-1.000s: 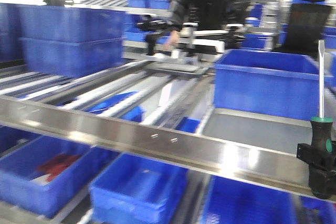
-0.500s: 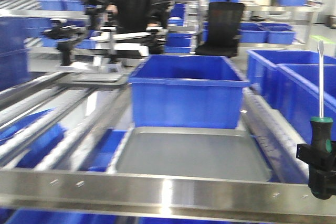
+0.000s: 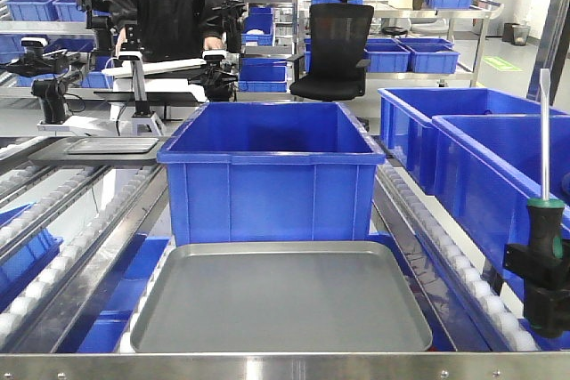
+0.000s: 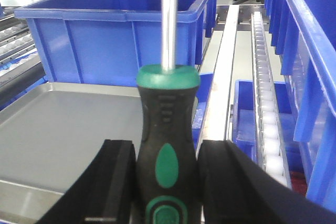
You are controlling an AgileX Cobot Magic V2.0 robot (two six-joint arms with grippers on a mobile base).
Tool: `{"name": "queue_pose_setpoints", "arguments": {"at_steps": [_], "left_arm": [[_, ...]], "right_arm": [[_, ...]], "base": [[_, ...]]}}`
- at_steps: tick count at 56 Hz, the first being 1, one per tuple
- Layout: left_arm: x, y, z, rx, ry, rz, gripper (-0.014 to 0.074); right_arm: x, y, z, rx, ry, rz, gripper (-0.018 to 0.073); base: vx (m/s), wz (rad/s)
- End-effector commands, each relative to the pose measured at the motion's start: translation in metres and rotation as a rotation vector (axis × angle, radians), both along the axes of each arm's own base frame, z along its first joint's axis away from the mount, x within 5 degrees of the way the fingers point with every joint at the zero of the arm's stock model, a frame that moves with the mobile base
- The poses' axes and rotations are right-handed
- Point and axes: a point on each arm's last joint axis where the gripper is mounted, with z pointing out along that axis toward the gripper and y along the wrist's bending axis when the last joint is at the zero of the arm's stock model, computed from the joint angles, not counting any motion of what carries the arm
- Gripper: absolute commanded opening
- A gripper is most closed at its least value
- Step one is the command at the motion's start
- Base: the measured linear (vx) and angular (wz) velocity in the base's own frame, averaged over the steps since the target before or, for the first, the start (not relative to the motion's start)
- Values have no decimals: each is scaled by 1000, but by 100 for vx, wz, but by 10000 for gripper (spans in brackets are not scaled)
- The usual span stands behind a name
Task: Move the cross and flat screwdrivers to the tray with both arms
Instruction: 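Drive along the shelves to the grey tray at the roller station, then lower both held screwdrivers onto the grey metal tray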
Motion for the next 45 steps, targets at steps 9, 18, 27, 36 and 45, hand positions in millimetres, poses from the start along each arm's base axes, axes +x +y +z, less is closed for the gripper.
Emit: {"name": "queue_pose_setpoints", "arguments": {"at_steps": [9, 18, 27, 36, 45], "left_arm": [[-1, 0, 18, -21, -127, 3, -3], [-1, 0, 18, -21, -127, 3, -3], [-1, 0, 18, -21, -127, 3, -3], [-1, 0, 19, -21, -127, 3, -3], [-1, 0, 18, -24, -124, 3, -3]], "right_arm": [[1, -2, 18, 22, -113, -29, -8], [1, -2, 18, 26, -113, -29, -8], [1, -2, 18, 48, -109, -29, -8], [1, -2, 18, 55, -108, -29, -8], [1, -2, 19, 56, -115, -31, -8]], "base": [[2, -2], [0, 0], [0, 0], [0, 0], [0, 0]]}}
